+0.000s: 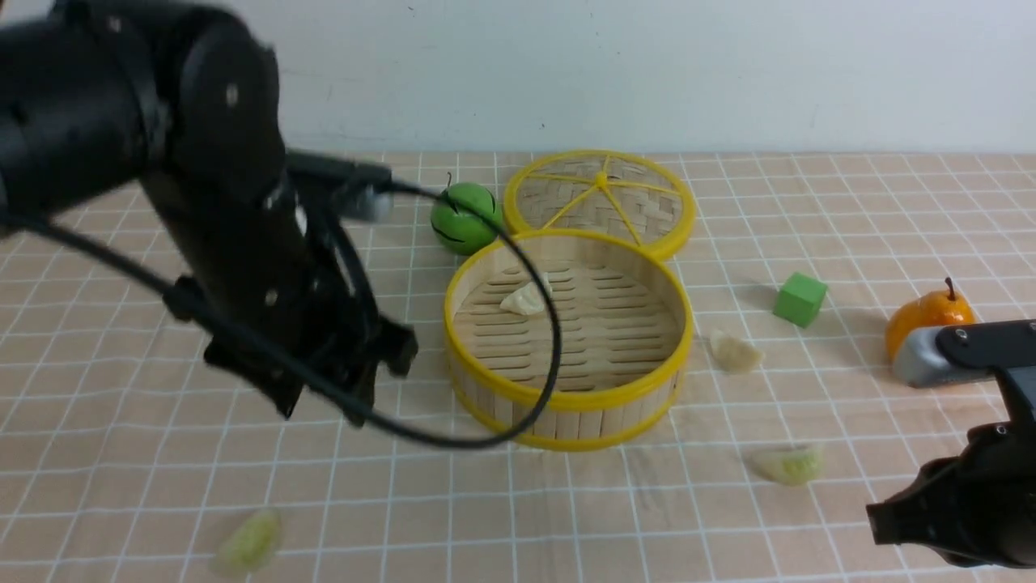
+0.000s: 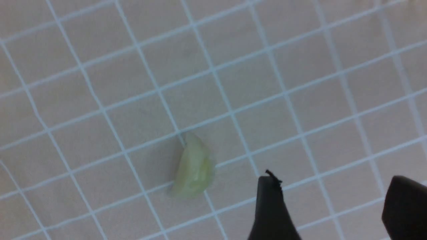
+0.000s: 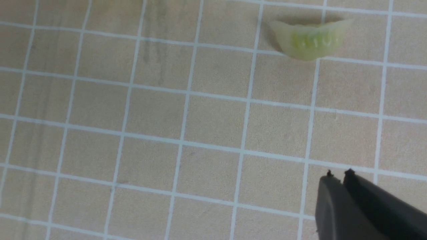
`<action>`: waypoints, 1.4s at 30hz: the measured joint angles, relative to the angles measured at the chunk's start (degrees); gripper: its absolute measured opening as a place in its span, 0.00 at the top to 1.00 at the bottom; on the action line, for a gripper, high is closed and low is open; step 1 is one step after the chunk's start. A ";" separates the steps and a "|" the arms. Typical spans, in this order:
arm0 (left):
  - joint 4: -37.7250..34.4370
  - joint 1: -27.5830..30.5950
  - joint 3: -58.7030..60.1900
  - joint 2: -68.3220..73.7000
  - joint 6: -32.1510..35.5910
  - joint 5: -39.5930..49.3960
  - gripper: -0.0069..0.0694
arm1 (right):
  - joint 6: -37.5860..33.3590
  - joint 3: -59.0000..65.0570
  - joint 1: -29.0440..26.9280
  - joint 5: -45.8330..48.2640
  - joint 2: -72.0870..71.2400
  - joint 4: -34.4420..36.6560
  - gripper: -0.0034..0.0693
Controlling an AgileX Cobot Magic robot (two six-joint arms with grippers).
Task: Put the dumplings into the steamer on the table with the brown tablecloth.
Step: 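Reach for and grasp a dumpling on the table with the left gripper, then place the dumpling into the bamboo steamer basket with the left gripper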
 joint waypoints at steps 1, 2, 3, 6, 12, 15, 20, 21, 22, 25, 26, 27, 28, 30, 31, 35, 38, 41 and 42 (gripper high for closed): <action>0.68 0.00 2.51 -0.26 -0.30 -2.60 0.34 | 0.00 0.00 0.00 0.00 0.00 0.32 0.89; 2.47 0.00 8.11 -0.72 -1.05 -6.94 0.35 | 0.00 0.00 0.00 0.06 0.00 1.48 0.89; 3.97 0.00 11.42 -0.64 -1.75 -10.19 0.35 | 0.00 0.00 0.00 0.12 0.00 1.93 0.89; 6.89 0.00 15.46 0.12 -3.99 -14.91 0.35 | 0.00 0.00 0.00 0.25 0.00 2.39 0.89; 17.17 0.00 18.48 3.94 -15.12 -18.88 0.35 | -0.06 0.00 0.00 0.30 0.00 2.72 0.88; 18.82 0.00 18.48 7.39 -18.62 -20.00 0.37 | -0.94 0.00 0.00 0.30 0.00 4.14 0.88; 15.52 0.00 17.79 10.23 -16.37 -19.29 0.54 | -1.29 0.00 0.00 0.30 0.00 4.73 0.87; 14.89 0.00 17.48 10.29 -15.71 -19.17 0.59 | -1.34 0.00 0.00 0.31 0.00 4.89 0.87; 14.49 0.00 17.35 10.29 -15.26 -18.97 0.60 | -1.33 0.00 0.00 0.31 0.00 4.89 0.87; 13.16 0.07 15.79 10.23 -13.80 -16.97 0.61 | -1.47 0.00 0.00 0.36 0.00 5.02 0.87; 10.99 0.07 14.42 10.06 -12.64 -15.68 0.63 | -1.47 0.00 0.00 0.36 0.00 5.02 0.87; 8.50 0.07 12.98 9.61 -11.35 -14.67 0.63 | -1.47 0.00 0.00 0.30 0.00 5.04 0.87; 6.34 -0.16 11.53 9.19 -10.17 -14.01 0.63 | -1.47 0.00 0.00 0.26 0.00 5.04 0.87; 0.27 -0.85 6.72 8.03 -6.59 -13.55 0.63 | -1.47 0.00 0.00 0.13 0.00 5.08 0.86; -2.92 -1.53 3.85 7.62 -4.62 -13.76 0.63 | -1.47 0.00 0.00 0.00 0.00 5.08 0.86; -10.78 -4.82 -4.72 7.67 1.94 -17.40 0.63 | -1.47 0.00 0.00 -0.51 0.00 5.08 0.86; -12.96 -7.56 -12.80 11.05 6.60 -24.43 0.63 | -1.47 0.00 0.00 -0.91 0.00 5.08 0.85; -11.82 -7.57 -15.97 15.86 7.40 -28.68 0.63 | -1.47 0.00 0.00 -1.08 0.00 5.08 0.85; -10.91 -7.51 -16.27 17.77 7.47 -29.65 0.63 | -1.47 0.00 0.00 -1.08 0.00 5.08 0.84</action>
